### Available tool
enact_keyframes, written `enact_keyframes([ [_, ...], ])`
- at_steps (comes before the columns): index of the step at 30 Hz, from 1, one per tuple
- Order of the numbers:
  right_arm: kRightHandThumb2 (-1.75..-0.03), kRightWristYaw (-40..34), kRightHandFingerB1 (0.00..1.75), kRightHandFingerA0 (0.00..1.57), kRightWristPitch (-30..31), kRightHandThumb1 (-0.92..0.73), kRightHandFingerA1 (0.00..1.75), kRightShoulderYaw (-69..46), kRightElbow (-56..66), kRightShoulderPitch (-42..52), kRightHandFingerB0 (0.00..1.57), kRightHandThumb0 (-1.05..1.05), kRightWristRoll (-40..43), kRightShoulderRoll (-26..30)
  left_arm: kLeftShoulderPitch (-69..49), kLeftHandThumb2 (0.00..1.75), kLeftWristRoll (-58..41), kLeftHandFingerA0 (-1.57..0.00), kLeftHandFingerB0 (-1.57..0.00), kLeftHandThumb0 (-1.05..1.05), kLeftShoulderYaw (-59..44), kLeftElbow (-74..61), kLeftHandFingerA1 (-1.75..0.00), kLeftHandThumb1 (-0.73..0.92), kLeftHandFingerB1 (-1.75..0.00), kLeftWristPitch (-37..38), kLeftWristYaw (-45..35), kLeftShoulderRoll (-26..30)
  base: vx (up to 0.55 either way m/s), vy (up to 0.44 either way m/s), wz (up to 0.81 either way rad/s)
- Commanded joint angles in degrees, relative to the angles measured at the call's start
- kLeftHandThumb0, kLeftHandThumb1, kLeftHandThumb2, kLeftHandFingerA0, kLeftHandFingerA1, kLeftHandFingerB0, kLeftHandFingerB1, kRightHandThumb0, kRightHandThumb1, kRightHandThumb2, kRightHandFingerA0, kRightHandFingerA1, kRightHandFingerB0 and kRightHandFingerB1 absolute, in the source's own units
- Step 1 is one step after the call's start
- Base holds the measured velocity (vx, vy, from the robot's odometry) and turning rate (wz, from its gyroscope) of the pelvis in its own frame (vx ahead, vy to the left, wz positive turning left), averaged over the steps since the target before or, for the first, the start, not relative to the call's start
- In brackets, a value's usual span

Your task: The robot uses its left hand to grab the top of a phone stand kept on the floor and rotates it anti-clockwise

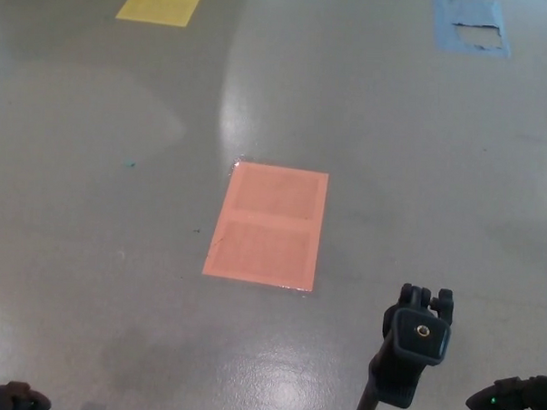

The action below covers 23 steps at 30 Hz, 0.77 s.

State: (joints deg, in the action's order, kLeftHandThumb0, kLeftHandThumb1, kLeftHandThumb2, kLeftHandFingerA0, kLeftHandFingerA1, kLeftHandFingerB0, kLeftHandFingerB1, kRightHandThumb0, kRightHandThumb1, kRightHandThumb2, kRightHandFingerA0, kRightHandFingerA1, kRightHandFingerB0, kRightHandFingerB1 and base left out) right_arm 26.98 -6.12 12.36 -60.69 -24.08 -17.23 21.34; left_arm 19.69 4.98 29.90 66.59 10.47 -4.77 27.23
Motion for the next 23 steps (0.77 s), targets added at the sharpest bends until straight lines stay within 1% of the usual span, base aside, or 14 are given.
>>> enact_keyframes([
  [1, -0.63, -0.3, 0.3, 0.44, 1.0, -0.75, 0.38, -0.6, 0.1, 0.6, 0.26, -0.45, 0.9, 0.3, 0.4, 0.6, 4.2, -0.55, -0.33, -0.18, -2.0, 1.4, -0.76, 0.68, -0.32, 3.5, -1.4, 1.0, 0.0, 0.0, 0.0],
  [2, -0.62, -0.4, 0.3, 0.48, 1.0, -0.75, 0.38, -0.5, 0.0, 0.4, 0.28, -0.45, 0.7, 0.2, 0.6, 0.6, 4.8, -0.56, -0.34, -0.18, -2.1, 1.5, -0.8, 0.68, -0.32, 3.4, -1.4, 1.0, 0.0, 0.0, 0.0],
  [4, -0.62, -0.6, 0.3, 0.48, 1.0, -0.75, 0.38, -0.4, 0.0, 0.3, 0.28, -0.45, 0.6, 0.1, 0.8, 0.6, 5.3, -0.56, -0.34, -0.18, -2.5, 1.7, -0.8, 0.68, -0.32, 3.4, -1.5, 1.0, 0.0, 0.0, 0.0],
  [5, -0.62, -0.8, 0.31, 0.49, 1.1, -0.75, 0.38, -0.4, -0.1, 0.2, 0.28, -0.46, 0.5, 0.1, 1.0, 0.6, 5.9, -0.58, -0.33, -0.17, -2.7, 2.0, -0.6, 0.68, -0.32, 4.2, -1.6, 1.0, 0.0, 0.0, 0.0],
  [8, -0.62, -1.0, 0.31, 0.49, 1.0, -0.75, 0.38, 0.0, -0.3, -0.2, 0.29, -0.46, 0.0, 0.4, 1.5, 0.6, 6.3, -0.6, -0.33, -0.18, -3.5, 2.5, -0.58, 0.68, -0.32, 4.2, -2.1, 0.5, 0.0, 0.0, 0.0],
  [9, -0.62, -1.1, 0.31, 0.5, 0.9, -0.75, 0.38, 0.0, -0.4, -0.1, 0.29, -0.46, 0.0, 0.4, 1.7, 0.6, 6.6, -0.6, -0.34, -0.19, -3.5, 2.7, -0.71, 0.69, -0.32, 4.0, -2.2, 0.4, 0.0, 0.0, 0.0],
  [11, -0.62, -1.1, 0.31, 0.51, 0.7, -0.75, 0.38, 0.0, -0.4, 0.4, 0.3, -0.46, 0.1, 0.6, 1.8, 0.6, 7.3, -0.61, -0.34, -0.19, -3.7, 3.1, -0.72, 0.69, -0.32, 3.9, -2.3, 0.1, 0.0, 0.0, 0.0],
  [12, -0.62, -1.0, 0.32, 0.52, 0.6, -0.75, 0.39, -0.1, -0.2, 0.9, 0.31, -0.47, 0.3, 0.7, 1.7, 0.6, 7.6, -0.6, -0.35, -0.19, -3.9, 3.1, -0.86, 0.69, -0.32, 3.8, -2.5, -0.1, 0.0, 0.0, 0.0],
  [14, -0.62, -0.9, 0.33, 0.52, 0.2, -0.74, 0.4, -0.4, -0.1, 1.4, 0.33, -0.47, 0.6, 0.8, 1.5, 0.61, 8.1, -0.63, -0.35, -0.19, -4.2, 3.0, -0.79, 0.68, -0.33, 4.0, -2.7, -0.2, 0.0, 0.0, 0.0],
  [15, -0.62, -0.9, 0.33, 0.52, 0.0, -0.74, 0.4, -0.5, -0.2, 1.5, 0.33, -0.47, 0.7, 0.8, 1.5, 0.61, 8.2, -0.63, -0.35, -0.19, -4.3, 3.1, -0.79, 0.68, -0.33, 4.1, -2.7, -0.2, 0.0, 0.0, 0.0],
  [16, -0.63, -0.9, 0.33, 0.52, -0.1, -0.74, 0.39, -0.5, -0.3, 1.5, 0.33, -0.48, 0.7, 0.7, 1.4, 0.6, 8.5, -0.61, -0.36, -0.19, -4.4, 3.2, -0.9, 0.68, -0.33, 4.2, -2.6, -0.3, 0.0, 0.0, 0.0],
  [18, -0.61, -0.9, 0.33, 0.52, 0.0, -0.74, 0.39, -0.6, -0.4, 1.7, 0.34, -0.47, 0.8, 0.6, 1.0, 0.6, 9.1, -0.6, -0.37, -0.19, -4.7, 3.3, -0.94, 0.68, -0.33, 4.3, -2.5, -0.4, 0.0, 0.0, 0.0],
  [21, -0.62, -0.9, 0.33, 0.51, 0.2, -0.74, 0.39, -0.5, -0.4, 1.8, 0.34, -0.47, 0.7, 0.6, 0.7, 0.6, 9.4, -0.59, -0.37, -0.19, -5.1, 3.3, -0.95, 0.68, -0.33, 4.4, -2.6, -0.5, 0.0, 0.0, 0.0],
  [23, -0.62, -1.0, 0.33, 0.52, 0.2, -0.75, 0.39, -0.4, -0.5, 1.8, 0.34, -0.47, 0.6, 0.6, 0.7, 0.6, 9.6, -0.59, -0.38, -0.18, -5.4, 3.3, -0.91, 0.68, -0.34, 4.6, -2.8, -0.5, 0.0, 0.0, 0.0],
])
